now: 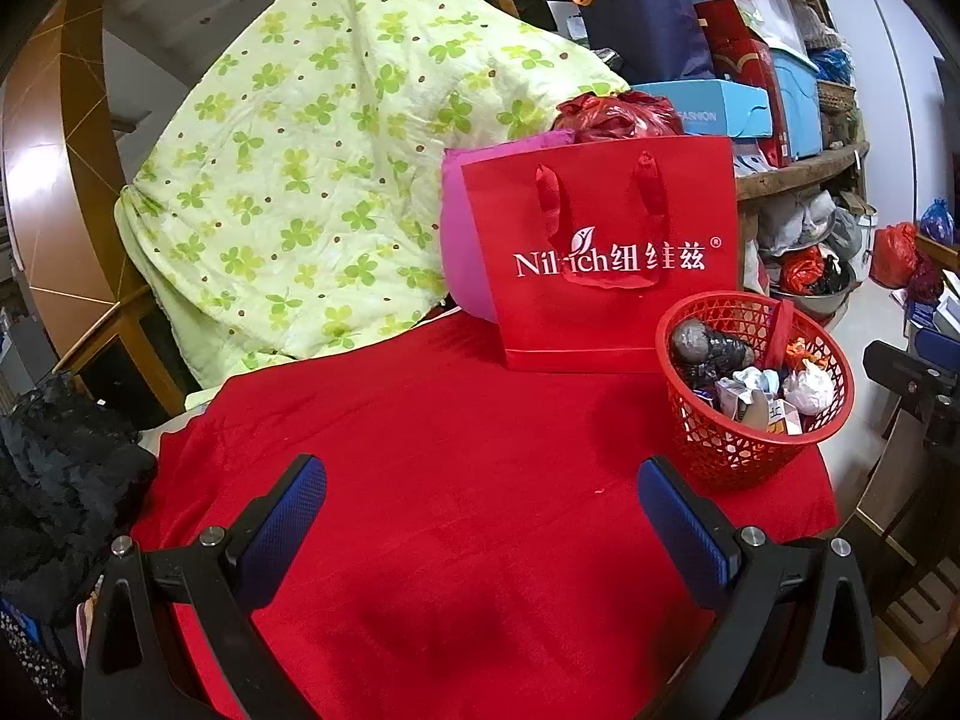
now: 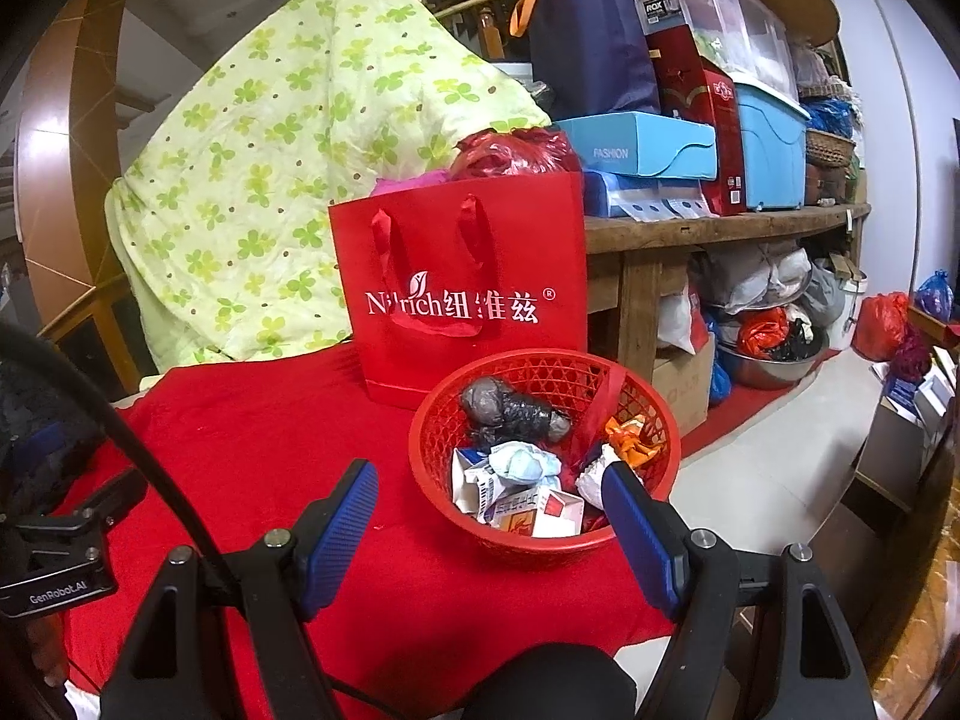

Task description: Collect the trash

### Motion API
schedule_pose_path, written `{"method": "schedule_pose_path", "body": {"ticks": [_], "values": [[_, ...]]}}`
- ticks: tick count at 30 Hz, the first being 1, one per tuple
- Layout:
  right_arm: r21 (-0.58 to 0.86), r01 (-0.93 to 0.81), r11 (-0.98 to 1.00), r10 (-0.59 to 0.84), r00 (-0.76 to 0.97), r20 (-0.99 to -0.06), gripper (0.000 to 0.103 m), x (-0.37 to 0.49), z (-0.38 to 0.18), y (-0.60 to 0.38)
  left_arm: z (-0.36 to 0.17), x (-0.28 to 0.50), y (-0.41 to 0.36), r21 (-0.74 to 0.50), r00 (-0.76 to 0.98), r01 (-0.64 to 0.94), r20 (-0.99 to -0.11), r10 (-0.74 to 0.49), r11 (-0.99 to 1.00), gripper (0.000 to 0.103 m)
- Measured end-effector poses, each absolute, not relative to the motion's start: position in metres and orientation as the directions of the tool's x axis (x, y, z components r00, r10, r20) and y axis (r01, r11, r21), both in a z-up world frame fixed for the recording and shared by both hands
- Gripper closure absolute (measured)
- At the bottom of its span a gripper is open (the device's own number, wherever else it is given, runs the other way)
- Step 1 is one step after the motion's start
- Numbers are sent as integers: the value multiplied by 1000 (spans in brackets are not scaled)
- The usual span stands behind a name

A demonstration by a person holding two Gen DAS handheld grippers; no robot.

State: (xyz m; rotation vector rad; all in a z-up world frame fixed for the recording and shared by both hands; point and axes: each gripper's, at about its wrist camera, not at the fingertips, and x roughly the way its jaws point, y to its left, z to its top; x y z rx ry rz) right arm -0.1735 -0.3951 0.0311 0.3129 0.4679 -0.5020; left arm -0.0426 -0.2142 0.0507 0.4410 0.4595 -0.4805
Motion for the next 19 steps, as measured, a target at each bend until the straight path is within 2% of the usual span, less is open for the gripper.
{"method": "schedule_pose_path", "body": {"ticks": [14, 19], "values": [[154, 537, 829, -397, 760, -514, 23, -167, 26, -395, 49, -40, -223, 272, 772, 561, -514, -375, 782, 0], [151, 540, 828, -400, 758, -515, 23, -163, 25, -395, 46, -29, -212, 188, 735, 586, -532, -420, 788, 0]]}}
